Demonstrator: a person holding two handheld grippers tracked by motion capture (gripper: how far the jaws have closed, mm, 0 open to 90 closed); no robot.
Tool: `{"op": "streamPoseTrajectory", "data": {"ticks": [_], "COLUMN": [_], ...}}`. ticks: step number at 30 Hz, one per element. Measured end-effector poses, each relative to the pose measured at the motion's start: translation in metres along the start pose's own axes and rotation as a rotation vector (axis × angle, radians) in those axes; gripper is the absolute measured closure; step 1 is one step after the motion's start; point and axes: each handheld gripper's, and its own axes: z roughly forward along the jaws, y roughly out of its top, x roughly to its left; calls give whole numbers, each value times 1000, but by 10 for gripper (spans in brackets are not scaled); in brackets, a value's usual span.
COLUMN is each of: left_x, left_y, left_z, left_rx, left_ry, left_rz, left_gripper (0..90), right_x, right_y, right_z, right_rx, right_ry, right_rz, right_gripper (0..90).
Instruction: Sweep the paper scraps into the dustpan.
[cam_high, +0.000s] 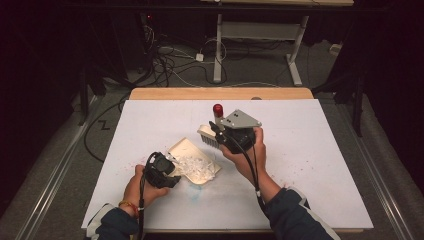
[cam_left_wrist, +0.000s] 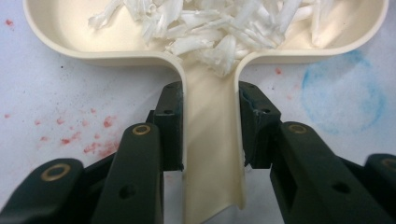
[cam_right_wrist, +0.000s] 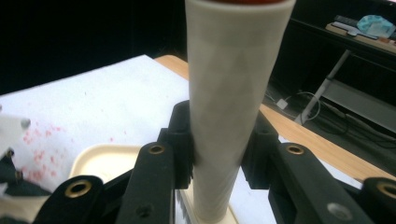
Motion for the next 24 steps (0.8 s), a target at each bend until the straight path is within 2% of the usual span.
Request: {"op": "streamPoseTrajectory", "data": {"ticks": [2,4,6,11,13,15,21,24], "left_x": [1,2,3,2,2,3,4,5], "left_y": [-1,-3,-5,-5,-6,-6,-7,-8], "left_z": [-1,-2,-3,-3,-3,-3,-4,-4], "left_rx": [9,3,9,17,20,21,23,18], "left_ry": [1,2,3,10,6,6,7,3], "left_rz": [9,1,1,10,10,12,15,12], "left_gripper": [636,635,636,635,636,636,635,635], "right_x": [-4,-6,-7,-3,0,5,24,25], "right_y": [-5,-12,-18,-31,-35,-35,-29,-25], "right_z": [-6,-10,-15,-17,-17,-18,-14,-16], "right_rx": [18,31,37,68,65,61,47,15], "right_ry": [2,-5,-16,-12,27,51,119,183], "right_rz": [3,-3,-21,-29,-1,8,-28,-22], "right_gripper": [701,702,702,702,702,701,700,701]}}
